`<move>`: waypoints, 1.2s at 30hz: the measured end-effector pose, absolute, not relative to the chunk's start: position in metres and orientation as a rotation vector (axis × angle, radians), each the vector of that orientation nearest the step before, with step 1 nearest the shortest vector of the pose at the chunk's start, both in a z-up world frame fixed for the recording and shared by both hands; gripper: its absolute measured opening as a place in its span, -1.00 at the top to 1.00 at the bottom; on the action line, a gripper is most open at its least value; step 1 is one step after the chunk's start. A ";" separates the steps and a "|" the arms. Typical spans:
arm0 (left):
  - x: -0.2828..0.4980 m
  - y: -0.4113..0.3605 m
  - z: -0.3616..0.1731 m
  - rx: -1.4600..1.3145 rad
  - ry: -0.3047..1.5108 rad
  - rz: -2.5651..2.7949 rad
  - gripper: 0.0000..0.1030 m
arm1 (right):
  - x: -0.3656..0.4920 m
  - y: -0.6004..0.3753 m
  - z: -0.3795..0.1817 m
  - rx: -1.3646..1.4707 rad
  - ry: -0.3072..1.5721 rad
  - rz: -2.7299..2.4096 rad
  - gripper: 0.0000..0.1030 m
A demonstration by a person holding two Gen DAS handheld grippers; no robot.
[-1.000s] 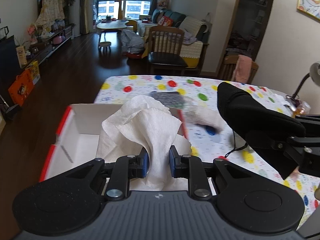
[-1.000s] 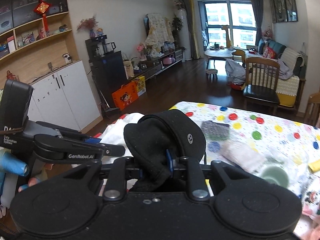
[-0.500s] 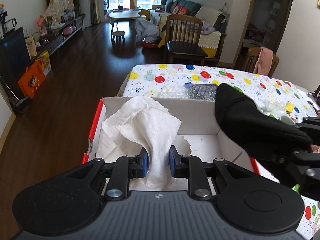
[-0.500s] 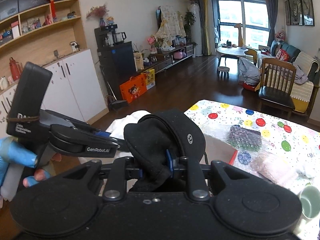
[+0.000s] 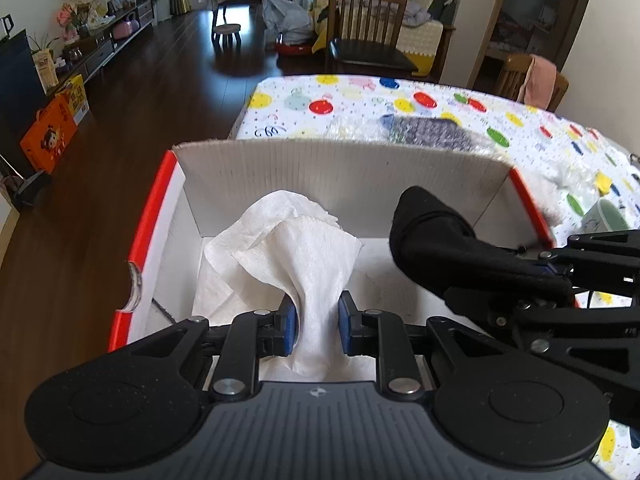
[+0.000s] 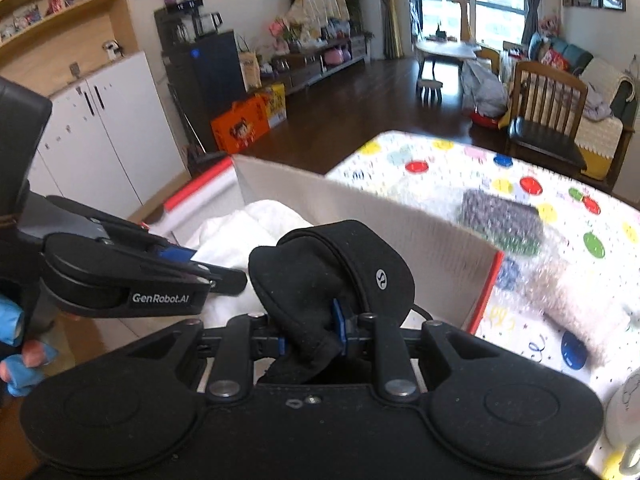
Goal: Organize soft objects
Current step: 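Carry the tissue and mask into the red box and open both tools, then withdraw both tools from the box and move toward the pink bath puff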
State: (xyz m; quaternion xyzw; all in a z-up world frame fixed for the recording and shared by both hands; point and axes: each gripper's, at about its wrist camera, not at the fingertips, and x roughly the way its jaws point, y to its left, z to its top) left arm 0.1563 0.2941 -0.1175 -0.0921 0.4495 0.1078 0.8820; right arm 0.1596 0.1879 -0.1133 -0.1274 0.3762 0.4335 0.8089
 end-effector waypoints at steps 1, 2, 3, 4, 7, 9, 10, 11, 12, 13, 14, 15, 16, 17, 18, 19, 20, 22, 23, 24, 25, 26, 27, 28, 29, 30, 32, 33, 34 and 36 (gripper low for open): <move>0.159 0.294 -0.120 -0.188 0.943 0.226 0.60 | 0.160 0.190 -0.116 -0.273 0.818 0.926 0.60; 0.162 0.294 -0.123 -0.183 0.953 0.227 0.60 | 0.162 0.192 -0.120 -0.279 0.832 0.926 0.60; 0.164 0.294 -0.126 -0.179 0.965 0.225 0.60 | 0.162 0.195 -0.123 -0.290 0.841 0.924 0.60; 0.166 0.293 -0.129 -0.176 0.975 0.223 0.60 | 0.162 0.197 -0.126 -0.298 0.845 0.922 0.60; 0.172 0.293 -0.135 -0.167 1.010 0.221 0.60 | 0.162 0.200 -0.133 -0.317 0.876 0.903 0.60; 0.174 0.294 -0.138 -0.171 1.028 0.224 0.60 | 0.161 0.201 -0.136 -0.319 0.894 0.890 0.59; 0.175 0.295 -0.140 -0.176 1.036 0.225 0.60 | 0.161 0.201 -0.137 -0.319 0.906 0.887 0.59; 0.177 0.297 -0.142 -0.179 1.044 0.228 0.60 | 0.163 0.202 -0.138 -0.321 0.916 0.883 0.59; 0.177 0.297 -0.142 -0.180 1.050 0.233 0.60 | 0.162 0.202 -0.139 -0.322 0.923 0.878 0.59; 0.178 0.297 -0.143 -0.181 1.055 0.235 0.60 | 0.162 0.202 -0.140 -0.323 0.929 0.874 0.58; 0.179 0.297 -0.144 -0.181 1.060 0.235 0.59 | 0.161 0.202 -0.141 -0.323 0.937 0.873 0.57; 0.179 0.296 -0.144 -0.181 1.061 0.236 0.59 | 0.162 0.202 -0.141 -0.322 0.942 0.871 0.55; 0.180 0.296 -0.145 -0.180 1.063 0.240 0.59 | 0.161 0.201 -0.141 -0.321 0.945 0.867 0.53; 0.180 0.297 -0.145 -0.180 1.065 0.242 0.59 | 0.161 0.201 -0.141 -0.321 0.949 0.865 0.51; 0.180 0.296 -0.145 -0.182 1.068 0.241 0.59 | 0.160 0.201 -0.141 -0.320 0.954 0.864 0.49; 0.181 0.296 -0.145 -0.184 1.071 0.238 0.57 | 0.161 0.202 -0.142 -0.322 0.962 0.864 0.49; 0.181 0.296 -0.146 -0.185 1.076 0.234 0.51 | 0.161 0.202 -0.142 -0.325 0.967 0.866 0.47; 0.181 0.295 -0.146 -0.183 1.081 0.226 0.35 | 0.163 0.205 -0.141 -0.333 0.972 0.867 0.44; 0.181 0.295 -0.147 -0.183 1.083 0.224 0.13 | 0.162 0.205 -0.141 -0.334 0.974 0.867 0.42; 0.182 0.294 -0.147 -0.185 1.085 0.222 -0.09 | 0.161 0.204 -0.141 -0.334 0.975 0.867 0.37; 0.181 0.294 -0.147 -0.189 1.087 0.220 -0.17 | 0.162 0.204 -0.140 -0.335 0.974 0.865 0.37; 0.182 0.294 -0.147 -0.185 1.089 0.236 -0.24 | 0.162 0.205 -0.139 -0.337 0.971 0.860 0.35; 0.181 0.295 -0.147 -0.179 1.089 0.252 -0.24 | 0.162 0.203 -0.138 -0.332 0.972 0.862 0.32; 0.180 0.296 -0.147 -0.181 1.085 0.257 -0.24 | 0.163 0.202 -0.138 -0.323 0.975 0.865 0.30; 0.179 0.298 -0.147 -0.192 1.083 0.254 -0.24 | 0.163 0.201 -0.136 -0.313 0.977 0.873 0.25; 0.177 0.299 -0.146 -0.203 1.082 0.253 -0.24 | 0.162 0.199 -0.135 -0.309 0.973 0.880 0.17; 0.174 0.299 -0.142 -0.211 1.071 0.250 -0.26 | 0.159 0.199 -0.129 -0.315 0.952 0.897 -0.07; 0.172 0.299 -0.140 -0.209 1.065 0.246 -0.27 | 0.156 0.197 -0.126 -0.325 0.931 0.899 -0.11; 0.170 0.298 -0.137 -0.209 1.055 0.245 -0.27 | 0.154 0.197 -0.122 -0.331 0.919 0.907 -0.13; 0.165 0.297 -0.131 -0.214 1.039 0.241 -0.27 | 0.150 0.192 -0.115 -0.318 0.904 0.922 -0.16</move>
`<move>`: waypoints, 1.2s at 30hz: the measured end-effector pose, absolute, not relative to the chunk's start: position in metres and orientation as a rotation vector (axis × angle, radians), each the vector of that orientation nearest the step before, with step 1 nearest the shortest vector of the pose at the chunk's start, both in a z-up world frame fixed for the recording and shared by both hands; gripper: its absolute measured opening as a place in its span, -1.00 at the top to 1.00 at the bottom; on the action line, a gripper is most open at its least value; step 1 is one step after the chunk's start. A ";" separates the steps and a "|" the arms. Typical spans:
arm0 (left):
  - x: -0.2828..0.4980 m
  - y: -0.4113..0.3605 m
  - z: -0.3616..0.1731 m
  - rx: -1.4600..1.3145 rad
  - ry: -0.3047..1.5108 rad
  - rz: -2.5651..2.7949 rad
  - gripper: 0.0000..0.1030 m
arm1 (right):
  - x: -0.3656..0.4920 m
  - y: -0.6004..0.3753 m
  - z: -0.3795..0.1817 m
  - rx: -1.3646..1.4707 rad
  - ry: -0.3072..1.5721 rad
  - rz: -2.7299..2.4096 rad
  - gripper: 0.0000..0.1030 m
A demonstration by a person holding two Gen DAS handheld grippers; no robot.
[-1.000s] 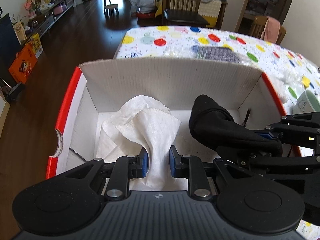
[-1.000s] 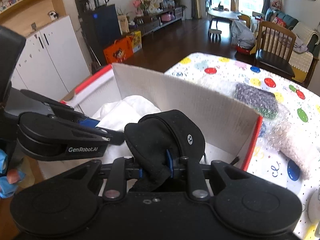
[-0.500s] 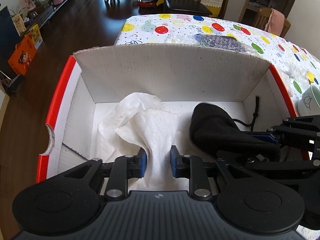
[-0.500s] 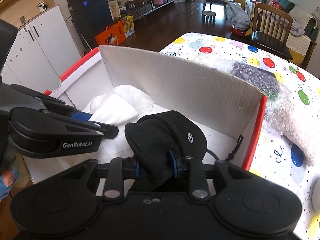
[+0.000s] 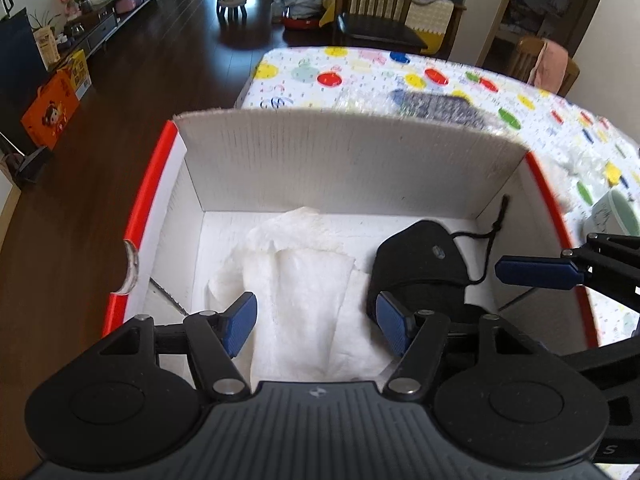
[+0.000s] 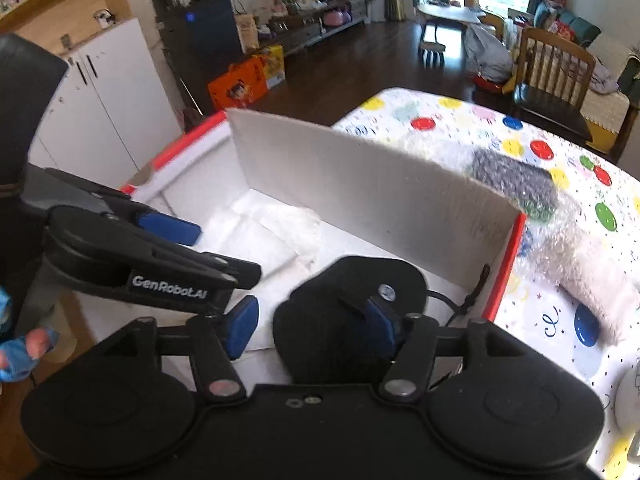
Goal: Organize soft objects
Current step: 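Withdraw both tools from the box and move toward the pink bath puff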
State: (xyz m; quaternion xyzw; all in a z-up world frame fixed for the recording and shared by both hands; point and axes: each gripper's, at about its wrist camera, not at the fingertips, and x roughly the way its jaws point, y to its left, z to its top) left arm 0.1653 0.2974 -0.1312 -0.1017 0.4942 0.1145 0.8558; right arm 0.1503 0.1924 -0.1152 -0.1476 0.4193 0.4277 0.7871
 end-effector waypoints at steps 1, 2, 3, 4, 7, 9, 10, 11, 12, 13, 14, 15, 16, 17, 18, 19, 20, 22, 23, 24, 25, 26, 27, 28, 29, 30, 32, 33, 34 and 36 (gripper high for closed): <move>0.163 0.297 -0.128 -0.219 1.028 0.238 -0.27 | 0.149 0.190 -0.111 -0.311 0.895 0.924 -0.17; 0.161 0.297 -0.124 -0.224 1.018 0.237 -0.27 | 0.147 0.187 -0.107 -0.304 0.885 0.926 -0.18; 0.160 0.297 -0.120 -0.225 1.007 0.237 -0.27 | 0.145 0.185 -0.102 -0.295 0.877 0.931 -0.20; 0.157 0.295 -0.116 -0.219 0.991 0.236 -0.27 | 0.144 0.182 -0.097 -0.285 0.868 0.936 -0.23; 0.150 0.288 -0.102 -0.186 0.945 0.230 -0.27 | 0.139 0.172 -0.082 -0.266 0.833 0.941 -0.29; 0.145 0.282 -0.092 -0.166 0.910 0.224 -0.28 | 0.137 0.163 -0.073 -0.243 0.815 0.941 -0.36; 0.143 0.279 -0.087 -0.156 0.893 0.222 -0.30 | 0.136 0.158 -0.069 -0.227 0.806 0.940 -0.40; 0.140 0.276 -0.082 -0.150 0.877 0.220 -0.37 | 0.135 0.153 -0.064 -0.212 0.799 0.940 -0.42; 0.138 0.273 -0.077 -0.148 0.861 0.215 -0.40 | 0.134 0.148 -0.060 -0.198 0.791 0.938 -0.44; 0.135 0.270 -0.072 -0.150 0.847 0.206 -0.40 | 0.133 0.143 -0.056 -0.185 0.783 0.934 -0.46; 0.133 0.267 -0.067 -0.152 0.830 0.197 -0.41 | 0.131 0.139 -0.052 -0.174 0.780 0.930 -0.48; 0.130 0.263 -0.063 -0.151 0.816 0.192 -0.41 | 0.130 0.133 -0.048 -0.164 0.778 0.926 -0.50; 0.128 0.258 -0.058 -0.146 0.802 0.186 -0.41 | 0.129 0.128 -0.044 -0.152 0.771 0.923 -0.51; 0.126 0.254 -0.055 -0.140 0.790 0.180 -0.41 | 0.127 0.121 -0.040 -0.143 0.761 0.920 -0.53; 0.124 0.249 -0.050 -0.138 0.778 0.173 -0.41 | 0.126 0.115 -0.037 -0.139 0.751 0.915 -0.56; 0.124 0.245 -0.047 -0.137 0.770 0.165 -0.41 | 0.123 0.110 -0.033 -0.134 0.737 0.910 -0.60; 0.122 0.239 -0.043 -0.136 0.761 0.156 -0.42 | 0.121 0.104 -0.030 -0.130 0.725 0.905 -0.61; 0.119 0.228 -0.036 -0.133 0.742 0.138 -0.49 | 0.117 0.091 -0.025 -0.118 0.703 0.894 -0.66; 0.117 0.222 -0.034 -0.129 0.734 0.128 -0.53 | 0.115 0.087 -0.023 -0.111 0.696 0.887 -0.67; 0.116 0.216 -0.031 -0.126 0.727 0.120 -0.54 | 0.114 0.080 -0.020 -0.104 0.689 0.882 -0.69; 0.115 0.210 -0.028 -0.123 0.718 0.112 -0.54 | 0.112 0.074 -0.018 -0.097 0.682 0.876 -0.73; 0.114 0.204 -0.026 -0.120 0.710 0.104 -0.54 | 0.111 0.068 -0.016 -0.088 0.675 0.870 -0.75; 0.113 0.198 -0.024 -0.116 0.703 0.095 -0.55 | 0.111 0.060 -0.015 -0.079 0.667 0.862 -0.79; 0.113 0.191 -0.022 -0.108 0.698 0.086 -0.55 | 0.111 0.053 -0.013 -0.070 0.660 0.854 -0.82; 0.113 0.184 -0.020 -0.102 0.694 0.078 -0.58 | 0.110 0.045 -0.012 -0.061 0.653 0.846 -0.83; 0.113 0.178 -0.019 -0.101 0.691 0.068 -0.60 | 0.109 0.038 -0.010 -0.053 0.646 0.839 -0.85; 0.113 0.166 -0.017 -0.105 0.685 0.043 -0.61 | 0.108 0.023 -0.009 -0.037 0.635 0.820 -0.91; 0.113 0.159 -0.016 -0.110 0.682 0.030 -0.61 | 0.108 0.015 -0.009 -0.031 0.630 0.811 -0.93; 0.112 0.153 -0.015 -0.116 0.679 0.015 -0.61 | 0.108 0.007 -0.008 -0.024 0.626 0.801 -0.96; 0.114 0.138 -0.013 -0.131 0.669 -0.019 -0.62 | 0.109 -0.010 -0.008 -0.010 0.622 0.783 -0.99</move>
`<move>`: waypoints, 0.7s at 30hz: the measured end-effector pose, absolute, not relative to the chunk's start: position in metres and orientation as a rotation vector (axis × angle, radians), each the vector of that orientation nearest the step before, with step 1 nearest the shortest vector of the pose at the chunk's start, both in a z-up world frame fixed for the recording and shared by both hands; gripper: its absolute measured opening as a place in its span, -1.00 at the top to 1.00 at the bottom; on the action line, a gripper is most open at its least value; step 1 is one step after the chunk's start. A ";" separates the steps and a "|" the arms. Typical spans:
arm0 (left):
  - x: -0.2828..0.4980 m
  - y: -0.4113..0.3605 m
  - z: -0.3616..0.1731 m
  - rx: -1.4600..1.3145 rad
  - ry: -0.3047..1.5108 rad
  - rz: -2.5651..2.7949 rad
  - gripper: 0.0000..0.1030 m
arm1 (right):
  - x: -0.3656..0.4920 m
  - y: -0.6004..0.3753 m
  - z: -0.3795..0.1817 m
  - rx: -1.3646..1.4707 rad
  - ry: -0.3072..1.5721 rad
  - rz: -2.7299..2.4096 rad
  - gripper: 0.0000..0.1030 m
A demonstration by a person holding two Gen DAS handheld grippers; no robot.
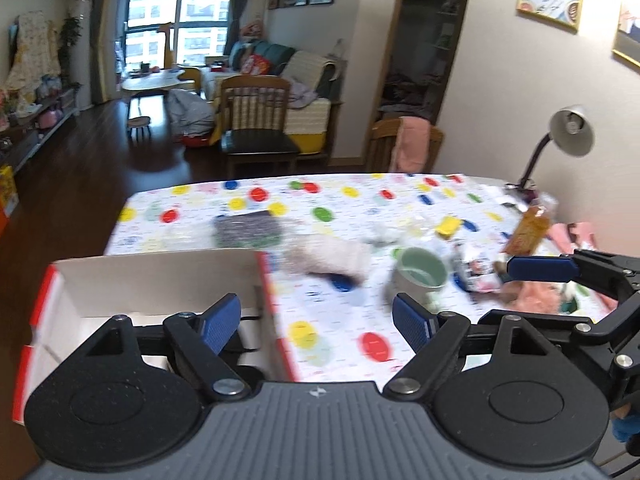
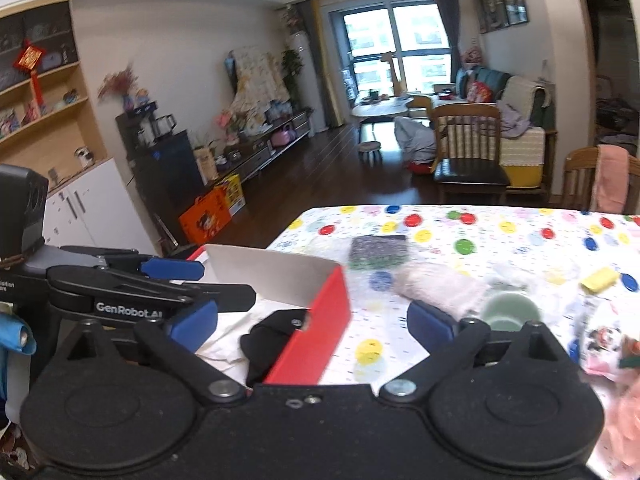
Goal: Organize soft objects
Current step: 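Withdraw both tools from the box and move toward the pink bath puff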
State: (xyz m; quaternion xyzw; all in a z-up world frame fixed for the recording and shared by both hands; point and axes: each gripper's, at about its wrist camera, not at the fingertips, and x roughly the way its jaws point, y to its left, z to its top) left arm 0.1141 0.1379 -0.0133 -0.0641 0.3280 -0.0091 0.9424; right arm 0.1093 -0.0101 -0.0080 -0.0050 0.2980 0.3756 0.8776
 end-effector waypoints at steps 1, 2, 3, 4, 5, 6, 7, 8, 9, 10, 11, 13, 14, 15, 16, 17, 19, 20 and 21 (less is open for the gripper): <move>0.115 0.130 -0.013 -0.137 0.666 -0.030 -0.62 | 0.110 -0.019 -0.008 -0.006 0.620 0.773 -0.99; 0.117 0.123 -0.014 -0.143 0.665 -0.040 -0.63 | 0.111 -0.027 -0.008 -0.005 0.618 0.760 -0.99; 0.119 0.115 -0.014 -0.147 0.663 -0.051 -0.63 | 0.113 -0.036 -0.009 -0.002 0.617 0.746 -0.99; 0.121 0.106 -0.014 -0.151 0.661 -0.060 -0.63 | 0.114 -0.046 -0.010 0.001 0.617 0.735 -0.99; 0.123 0.098 -0.015 -0.154 0.660 -0.067 -0.63 | 0.115 -0.056 -0.010 0.005 0.617 0.723 -0.99; 0.125 0.089 -0.015 -0.155 0.661 -0.074 -0.63 | 0.116 -0.066 -0.011 0.011 0.617 0.710 -0.99; 0.127 0.081 -0.016 -0.155 0.661 -0.083 -0.63 | 0.118 -0.077 -0.013 0.018 0.617 0.698 -0.99; 0.130 0.071 -0.016 -0.155 0.659 -0.098 -0.64 | 0.119 -0.087 -0.014 0.024 0.616 0.686 -0.99; 0.132 0.063 -0.016 -0.155 0.656 -0.115 -0.69 | 0.121 -0.097 -0.015 0.029 0.614 0.670 -0.99; 0.135 0.053 -0.017 -0.154 0.656 -0.130 -0.73 | 0.122 -0.108 -0.016 0.032 0.612 0.656 -0.99; 0.137 0.044 -0.017 -0.152 0.657 -0.139 -0.80 | 0.124 -0.118 -0.017 0.037 0.612 0.644 -0.99; 0.143 0.026 -0.019 -0.155 0.652 -0.163 -0.95 | 0.129 -0.137 -0.019 0.045 0.611 0.619 -0.99; 0.146 0.017 -0.019 -0.157 0.650 -0.174 -0.99 | 0.130 -0.147 -0.021 0.045 0.611 0.607 -0.99; 0.148 0.008 -0.020 -0.160 0.649 -0.182 -0.99 | 0.133 -0.156 -0.023 0.044 0.611 0.595 -0.99; 0.151 0.000 -0.021 -0.162 0.647 -0.191 -0.99 | 0.136 -0.166 -0.025 0.043 0.612 0.585 -0.99; 0.154 -0.009 -0.022 -0.160 0.644 -0.203 -0.99 | 0.137 -0.177 -0.027 0.040 0.614 0.574 -0.99; 0.161 -0.026 -0.024 -0.145 0.637 -0.222 -0.99 | 0.141 -0.194 -0.031 0.034 0.616 0.547 -0.99; 0.164 -0.036 -0.026 -0.131 0.634 -0.233 -0.99 | 0.145 -0.204 -0.032 0.033 0.618 0.536 -0.99; 0.168 -0.045 -0.028 -0.117 0.639 -0.244 -0.99 | 0.148 -0.213 -0.034 0.029 0.619 0.523 -0.99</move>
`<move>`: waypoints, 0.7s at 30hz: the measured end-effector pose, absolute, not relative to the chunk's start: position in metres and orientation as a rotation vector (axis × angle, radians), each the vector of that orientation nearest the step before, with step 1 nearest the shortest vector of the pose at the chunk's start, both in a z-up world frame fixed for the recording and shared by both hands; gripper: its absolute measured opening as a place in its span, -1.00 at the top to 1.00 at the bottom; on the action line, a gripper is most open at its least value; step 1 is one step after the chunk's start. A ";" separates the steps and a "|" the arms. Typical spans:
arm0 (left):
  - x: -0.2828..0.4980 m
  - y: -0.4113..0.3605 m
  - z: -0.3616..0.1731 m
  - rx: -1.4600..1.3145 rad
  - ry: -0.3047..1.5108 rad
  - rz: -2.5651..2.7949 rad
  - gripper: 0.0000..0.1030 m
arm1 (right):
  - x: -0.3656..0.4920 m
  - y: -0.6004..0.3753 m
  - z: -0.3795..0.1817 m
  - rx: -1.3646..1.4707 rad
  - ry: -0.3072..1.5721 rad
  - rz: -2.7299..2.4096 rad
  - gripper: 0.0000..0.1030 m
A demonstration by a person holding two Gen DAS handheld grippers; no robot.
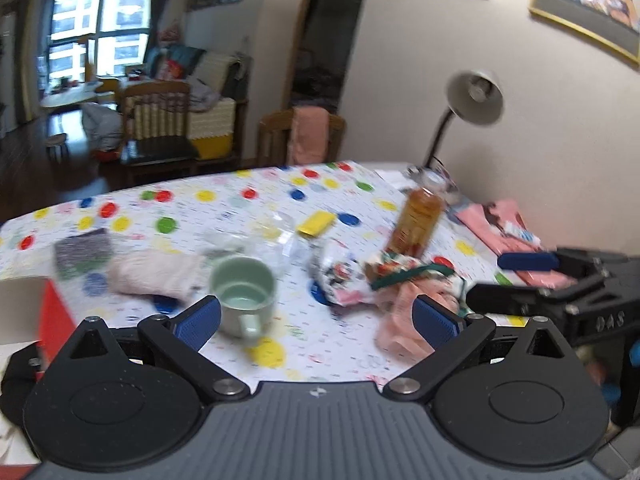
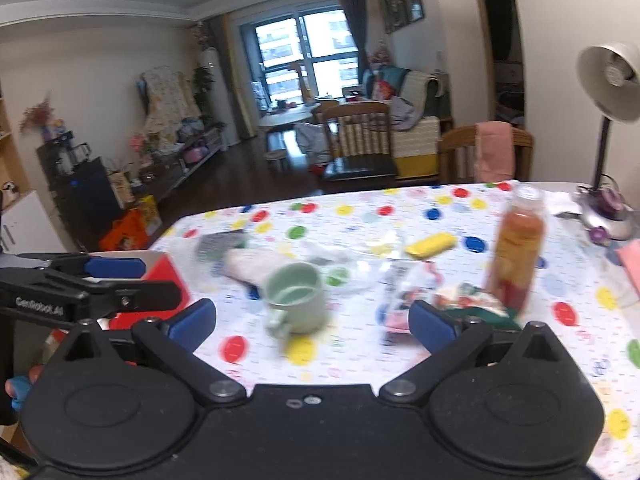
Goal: Organize soft objects
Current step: 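Withdraw both tools from the box and move toward the pink bath puff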
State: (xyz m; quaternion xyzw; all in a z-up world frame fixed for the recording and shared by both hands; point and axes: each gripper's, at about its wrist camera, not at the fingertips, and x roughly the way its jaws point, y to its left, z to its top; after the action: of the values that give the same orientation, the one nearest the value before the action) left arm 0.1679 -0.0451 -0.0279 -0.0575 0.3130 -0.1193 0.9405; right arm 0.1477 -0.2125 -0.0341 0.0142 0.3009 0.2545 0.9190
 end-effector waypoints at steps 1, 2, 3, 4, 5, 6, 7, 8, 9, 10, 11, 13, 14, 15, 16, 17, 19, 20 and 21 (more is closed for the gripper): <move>0.172 -0.055 -0.030 -0.106 0.650 -0.258 -0.99 | 0.152 -0.223 -0.036 0.024 0.617 0.511 -0.99; 0.176 -0.063 -0.033 -0.100 0.660 -0.276 -0.99 | 0.154 -0.230 -0.038 0.018 0.618 0.499 -0.99; 0.179 -0.071 -0.036 -0.099 0.667 -0.295 -0.99 | 0.158 -0.238 -0.040 0.014 0.620 0.485 -0.99; 0.182 -0.079 -0.038 -0.099 0.672 -0.308 -0.99 | 0.161 -0.245 -0.042 0.011 0.621 0.472 -0.99; 0.187 -0.087 -0.041 -0.097 0.679 -0.316 -0.99 | 0.165 -0.252 -0.044 0.010 0.623 0.461 -0.99; 0.191 -0.095 -0.044 -0.101 0.690 -0.321 -0.99 | 0.168 -0.262 -0.048 0.008 0.626 0.450 -0.99; 0.196 -0.102 -0.047 -0.112 0.703 -0.329 -0.99 | 0.172 -0.269 -0.050 0.006 0.630 0.437 -0.99; 0.201 -0.107 -0.050 -0.125 0.708 -0.341 -0.99 | 0.176 -0.278 -0.052 0.006 0.632 0.426 -0.99; 0.205 -0.112 -0.054 -0.137 0.712 -0.353 -0.99 | 0.180 -0.285 -0.055 0.006 0.635 0.416 -0.99; 0.209 -0.118 -0.057 -0.148 0.719 -0.364 -0.99 | 0.184 -0.292 -0.057 0.009 0.639 0.408 -0.99; 0.213 -0.124 -0.060 -0.150 0.722 -0.374 -0.99 | 0.188 -0.298 -0.060 0.010 0.645 0.400 -0.99; 0.219 -0.137 -0.066 -0.137 0.724 -0.382 -0.99 | 0.196 -0.309 -0.064 0.009 0.656 0.383 -0.99; 0.222 -0.144 -0.069 -0.128 0.728 -0.391 -0.99 | 0.200 -0.315 -0.067 0.010 0.663 0.374 -0.99; 0.224 -0.149 -0.072 -0.120 0.730 -0.401 -0.99 | 0.204 -0.320 -0.069 0.013 0.672 0.366 -0.99; 0.227 -0.155 -0.075 -0.110 0.735 -0.402 -0.99 | 0.208 -0.324 -0.072 0.016 0.681 0.361 -0.99; 0.230 -0.161 -0.078 -0.102 0.743 -0.401 -0.99 | 0.211 -0.327 -0.074 0.019 0.689 0.360 -0.99; 0.236 -0.172 -0.083 -0.084 0.749 -0.400 -0.99 | 0.220 -0.333 -0.081 0.023 0.706 0.357 -0.99; 0.238 -0.177 -0.087 -0.070 0.752 -0.398 -0.99 | 0.225 -0.335 -0.084 0.025 0.717 0.355 -0.99; 0.241 -0.183 -0.091 -0.056 0.756 -0.399 -0.99 | 0.230 -0.336 -0.088 0.028 0.728 0.357 -0.98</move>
State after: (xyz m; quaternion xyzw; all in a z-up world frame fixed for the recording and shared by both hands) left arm 0.2414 -0.1829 -0.0907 -0.0273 0.3666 -0.1935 0.9096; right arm 0.2301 -0.3365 -0.0884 0.0134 0.3539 0.1737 0.9189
